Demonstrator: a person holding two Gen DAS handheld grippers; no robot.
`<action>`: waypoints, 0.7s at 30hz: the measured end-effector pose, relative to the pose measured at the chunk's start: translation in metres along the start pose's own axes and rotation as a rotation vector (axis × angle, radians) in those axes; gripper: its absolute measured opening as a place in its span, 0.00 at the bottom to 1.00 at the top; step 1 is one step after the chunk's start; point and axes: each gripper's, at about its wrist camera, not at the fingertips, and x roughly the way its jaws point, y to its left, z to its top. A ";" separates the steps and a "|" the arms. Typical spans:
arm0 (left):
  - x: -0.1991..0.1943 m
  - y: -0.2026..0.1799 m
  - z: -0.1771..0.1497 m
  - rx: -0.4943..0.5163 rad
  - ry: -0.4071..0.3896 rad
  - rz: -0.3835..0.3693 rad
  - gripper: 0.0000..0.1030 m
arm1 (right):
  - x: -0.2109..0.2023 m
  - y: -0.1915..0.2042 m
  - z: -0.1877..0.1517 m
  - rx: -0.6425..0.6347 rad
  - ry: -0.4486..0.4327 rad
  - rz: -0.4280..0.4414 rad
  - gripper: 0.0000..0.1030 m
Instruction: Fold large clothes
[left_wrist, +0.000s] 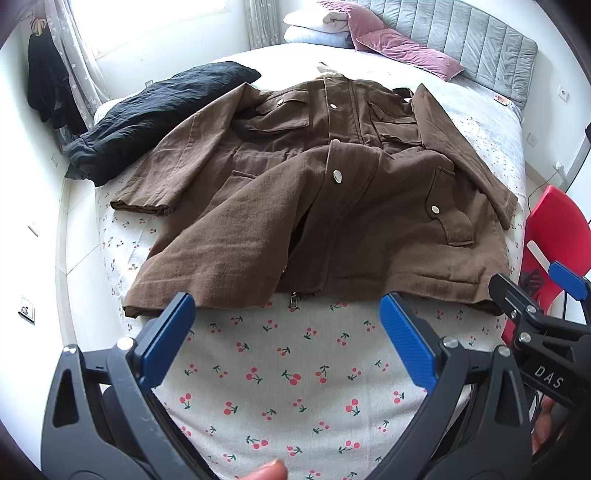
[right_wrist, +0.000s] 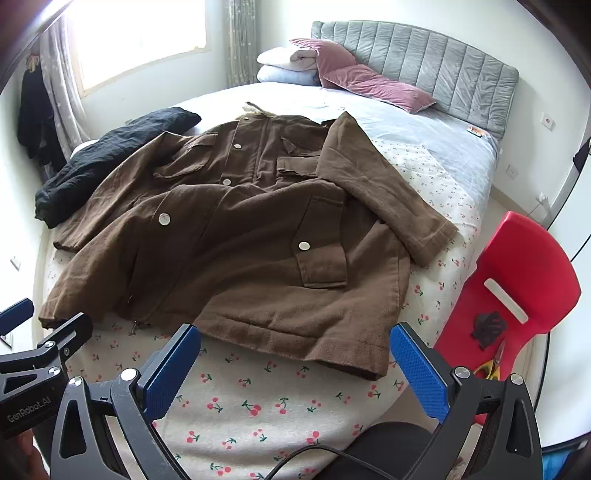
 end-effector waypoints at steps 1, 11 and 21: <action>0.000 0.000 0.000 -0.001 0.001 -0.001 0.97 | 0.000 0.000 0.000 0.000 0.000 0.001 1.00; 0.001 0.000 -0.002 -0.001 0.005 -0.001 0.97 | 0.000 0.000 0.000 0.001 -0.001 0.002 1.00; 0.002 0.005 -0.002 -0.012 0.011 -0.009 0.97 | 0.000 0.000 0.000 -0.001 -0.002 0.001 1.00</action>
